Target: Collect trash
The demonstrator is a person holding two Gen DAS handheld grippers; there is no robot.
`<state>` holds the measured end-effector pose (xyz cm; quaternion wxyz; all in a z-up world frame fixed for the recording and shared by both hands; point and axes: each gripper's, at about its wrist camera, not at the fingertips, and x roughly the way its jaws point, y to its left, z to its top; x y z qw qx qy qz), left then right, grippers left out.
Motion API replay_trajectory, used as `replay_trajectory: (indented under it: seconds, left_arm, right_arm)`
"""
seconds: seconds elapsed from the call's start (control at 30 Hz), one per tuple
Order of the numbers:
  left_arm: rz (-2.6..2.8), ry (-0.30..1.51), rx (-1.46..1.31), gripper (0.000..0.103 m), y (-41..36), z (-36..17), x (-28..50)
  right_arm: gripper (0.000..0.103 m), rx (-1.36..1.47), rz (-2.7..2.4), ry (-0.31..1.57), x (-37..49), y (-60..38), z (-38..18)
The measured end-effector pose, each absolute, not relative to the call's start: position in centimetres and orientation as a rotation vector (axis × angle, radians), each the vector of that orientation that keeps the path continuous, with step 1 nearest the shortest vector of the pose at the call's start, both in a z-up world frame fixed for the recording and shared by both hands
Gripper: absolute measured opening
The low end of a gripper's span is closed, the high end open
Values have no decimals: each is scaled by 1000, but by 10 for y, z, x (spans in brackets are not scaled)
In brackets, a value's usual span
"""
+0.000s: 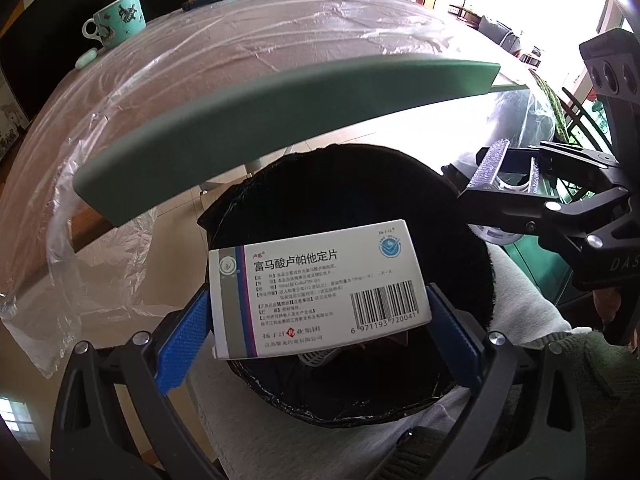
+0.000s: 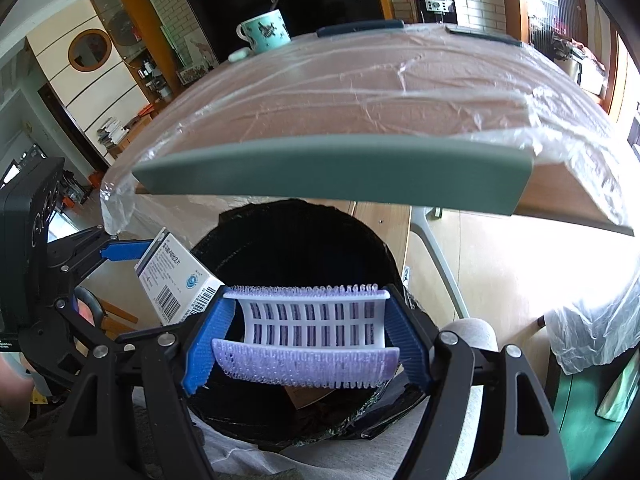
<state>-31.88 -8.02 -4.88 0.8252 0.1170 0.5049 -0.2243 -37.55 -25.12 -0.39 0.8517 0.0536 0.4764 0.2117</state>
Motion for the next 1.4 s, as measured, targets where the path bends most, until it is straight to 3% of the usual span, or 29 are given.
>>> replay_trajectory:
  seconds: [0.33, 0.53, 0.67, 0.9, 0.97, 1.0, 1.17, 1.4]
  left_arm:
    - [-498, 1080, 185, 101, -78, -70, -305]
    - [-496, 1082, 130, 101, -70, -75, -297]
    - [-495, 1085, 120, 101, -66, -74, -298]
    - [-513, 983, 66, 101, -59, -12, -307]
    - [-508, 899, 30, 101, -52, 26, -301]
    - [-496, 864, 13, 101, -49, 42, -295]
    - [-322, 700, -24, 101, -28, 100, -223]
    - [-153, 801, -17, 101, -12, 70, -85]
  right_arm:
    - [75, 119, 424, 1038, -367, -247, -27]
    - [85, 160, 422, 1039, -367, -253, -28]
    - [86, 164, 417, 1022, -368, -256, -21]
    - [87, 158, 424, 891, -380, -270, 38]
    - [95, 138, 388, 799, -373, -279, 70]
    - [99, 136, 369, 760, -366, -284, 84]
    - [99, 148, 290, 684, -279, -315, 127]
    - [99, 96, 130, 810, -136, -347, 94]
